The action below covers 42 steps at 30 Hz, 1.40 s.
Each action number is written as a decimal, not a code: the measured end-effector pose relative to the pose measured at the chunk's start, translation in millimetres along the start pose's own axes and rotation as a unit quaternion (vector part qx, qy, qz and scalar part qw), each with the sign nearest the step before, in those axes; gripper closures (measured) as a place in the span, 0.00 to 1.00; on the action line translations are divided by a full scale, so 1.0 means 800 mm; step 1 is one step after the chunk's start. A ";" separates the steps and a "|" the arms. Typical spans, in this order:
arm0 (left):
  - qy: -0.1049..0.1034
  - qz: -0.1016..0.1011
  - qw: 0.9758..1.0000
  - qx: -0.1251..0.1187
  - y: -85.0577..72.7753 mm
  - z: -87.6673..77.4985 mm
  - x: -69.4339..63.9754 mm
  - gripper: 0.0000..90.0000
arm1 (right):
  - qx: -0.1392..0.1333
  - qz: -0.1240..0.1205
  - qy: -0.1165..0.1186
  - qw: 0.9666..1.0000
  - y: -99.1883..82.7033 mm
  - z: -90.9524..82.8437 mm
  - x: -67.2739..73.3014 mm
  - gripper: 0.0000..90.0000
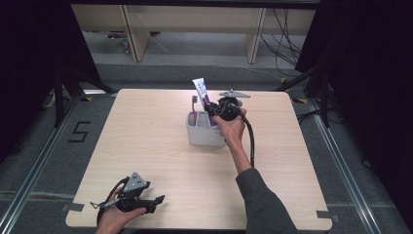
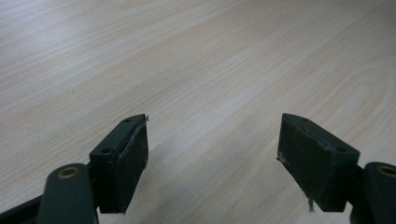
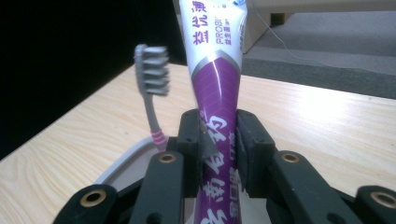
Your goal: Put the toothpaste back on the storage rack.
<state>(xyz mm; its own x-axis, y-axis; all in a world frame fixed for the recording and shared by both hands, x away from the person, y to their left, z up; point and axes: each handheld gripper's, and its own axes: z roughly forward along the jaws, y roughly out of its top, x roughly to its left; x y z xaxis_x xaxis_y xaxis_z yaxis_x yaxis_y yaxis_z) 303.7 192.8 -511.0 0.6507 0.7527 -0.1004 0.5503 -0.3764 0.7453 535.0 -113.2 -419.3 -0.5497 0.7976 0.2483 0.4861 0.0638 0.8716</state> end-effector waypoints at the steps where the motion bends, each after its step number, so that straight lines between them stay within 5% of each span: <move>1: 0.001 0.003 1.000 0.000 0.000 0.000 0.000 0.27 | 0.003 -0.016 -0.001 1.000 0.000 0.000 0.000 0.82; 5: -0.004 -0.001 1.000 0.000 0.000 0.000 -0.001 0.27 | 0.023 -0.036 -0.011 0.999 -0.004 -0.006 0.008 0.80; 13: -0.004 -0.004 1.000 -0.004 -0.001 0.003 -0.002 0.27 | 0.036 -0.026 0.011 0.999 -0.013 -0.020 0.009 0.70; 16: -0.005 -0.008 1.000 -0.004 -0.002 0.005 -0.003 0.27 | 0.026 -0.040 0.010 0.999 -0.015 -0.032 0.011 0.68; 23: -0.005 -0.008 1.000 -0.003 -0.002 0.005 -0.004 0.27 | 0.020 -0.029 0.018 0.999 -0.015 -0.053 0.010 0.67; 25: -0.004 0.005 1.000 0.009 -0.001 0.002 -0.001 0.27 | 0.020 -0.031 0.019 0.999 -0.015 -0.055 0.008 0.66; 38: 0.002 0.006 1.000 0.008 -0.001 0.002 -0.001 0.27 | 0.019 -0.021 0.022 0.999 -0.015 -0.066 0.004 0.62; 40: 0.003 0.005 1.000 0.008 -0.001 0.002 -0.001 0.27 | 0.013 -0.037 0.025 0.999 -0.014 -0.067 0.002 0.61; 42: 0.002 0.002 1.000 0.004 -0.001 0.003 -0.001 0.27 | 0.013 -0.023 0.020 0.999 -0.014 -0.070 0.005 0.60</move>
<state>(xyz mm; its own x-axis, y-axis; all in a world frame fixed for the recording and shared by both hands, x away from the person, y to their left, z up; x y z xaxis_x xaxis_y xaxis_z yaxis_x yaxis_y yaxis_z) 304.2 191.5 -513.3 0.6511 0.7532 -0.0940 0.5516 -0.3844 0.7402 489.4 -144.5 -404.4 -0.5987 0.7684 0.2263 0.4778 0.1158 0.8708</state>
